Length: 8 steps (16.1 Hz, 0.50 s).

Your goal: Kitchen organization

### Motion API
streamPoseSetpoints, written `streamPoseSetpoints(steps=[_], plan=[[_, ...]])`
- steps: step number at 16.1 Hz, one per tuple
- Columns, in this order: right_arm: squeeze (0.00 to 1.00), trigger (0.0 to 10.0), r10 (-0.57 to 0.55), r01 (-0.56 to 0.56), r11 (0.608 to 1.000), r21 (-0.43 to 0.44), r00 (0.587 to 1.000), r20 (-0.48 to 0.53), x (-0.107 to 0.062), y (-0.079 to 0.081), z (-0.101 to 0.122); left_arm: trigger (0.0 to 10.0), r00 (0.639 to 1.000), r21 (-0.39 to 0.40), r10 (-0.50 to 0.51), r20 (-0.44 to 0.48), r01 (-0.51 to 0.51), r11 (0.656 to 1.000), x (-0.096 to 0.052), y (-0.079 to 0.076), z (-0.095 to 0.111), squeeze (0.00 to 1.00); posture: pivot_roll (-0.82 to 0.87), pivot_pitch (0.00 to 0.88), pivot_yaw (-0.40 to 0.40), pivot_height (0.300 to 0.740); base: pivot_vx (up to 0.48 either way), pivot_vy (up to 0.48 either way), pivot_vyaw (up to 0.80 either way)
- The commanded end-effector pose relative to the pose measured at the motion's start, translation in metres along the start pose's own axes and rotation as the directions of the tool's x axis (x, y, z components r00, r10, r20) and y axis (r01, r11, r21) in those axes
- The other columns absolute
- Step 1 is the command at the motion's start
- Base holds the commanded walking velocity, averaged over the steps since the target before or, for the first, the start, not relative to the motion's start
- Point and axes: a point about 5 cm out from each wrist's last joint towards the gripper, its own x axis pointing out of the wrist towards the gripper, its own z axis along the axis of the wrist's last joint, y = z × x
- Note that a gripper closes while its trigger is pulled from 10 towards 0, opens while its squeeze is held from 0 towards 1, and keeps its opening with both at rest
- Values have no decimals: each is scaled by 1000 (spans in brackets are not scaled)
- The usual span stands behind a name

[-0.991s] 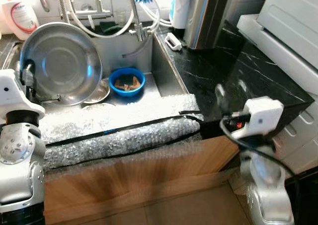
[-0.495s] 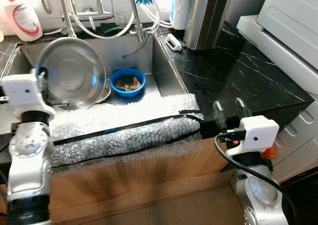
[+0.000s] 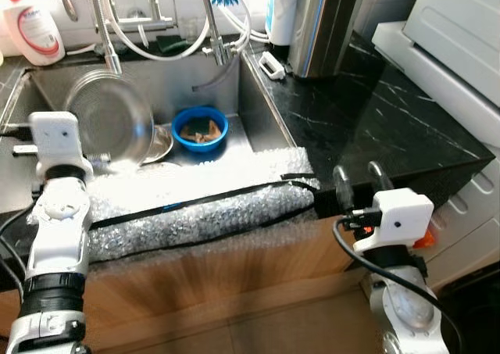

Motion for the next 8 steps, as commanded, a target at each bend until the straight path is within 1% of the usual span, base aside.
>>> streamPoseSetpoints(steps=[1, 2, 4, 5, 6, 7, 8], plan=[[0, 10000, 4, -4, 1000, -5, 1000, -2, -1, 1, 1, 8431, 1000, 30, 1, 1, -1, 1000, 4, 0, 2, 0, 43, 120, -13, 740, 0, 0, 0], [0, 10000, 9, -9, 1000, -4, 1000, -3, 0, 2, 1, 8471, 999, 38, -12, -41, 14, 999, 4, -1, -5, 0, 43, 120, -13, 740, 0, 0, 0], [0, 10000, 21, -21, 1000, 0, 1000, -3, 2, 4, 2, 8549, 996, -2, -32, -80, 32, 999, 4, -3, -10, 0, 43, 114, -12, 740, 0, 0, 0], [0, 10000, 26, -26, 1000, 1, 1000, -4, 3, 4, 1, 8549, 991, -28, -34, -126, 31, 999, 5, -3, -15, 0, 45, 111, -15, 740, 0, 0, 0], [0, 10000, 29, -29, 1000, 2, 1000, -4, 4, 4, 1, 8667, 991, -68, -26, -135, 17, 998, 10, -1, -12, 0, 47, 107, -14, 740, 0, 0, 0], [0, 10000, 34, -34, 999, 6, 999, -3, 5, 5, 1, 8745, 992, -62, -36, -125, 28, 998, 18, 1, -4, 0, 46, 104, -14, 740, 0, 0, 0], [0, 10000, 41, -41, 999, 10, 999, -6, 6, 6, 0, 8784, 985, -45, -55, -164, 48, 998, 22, 0, -4, 0, 50, 96, -10, 740, 0, 0, 0]])
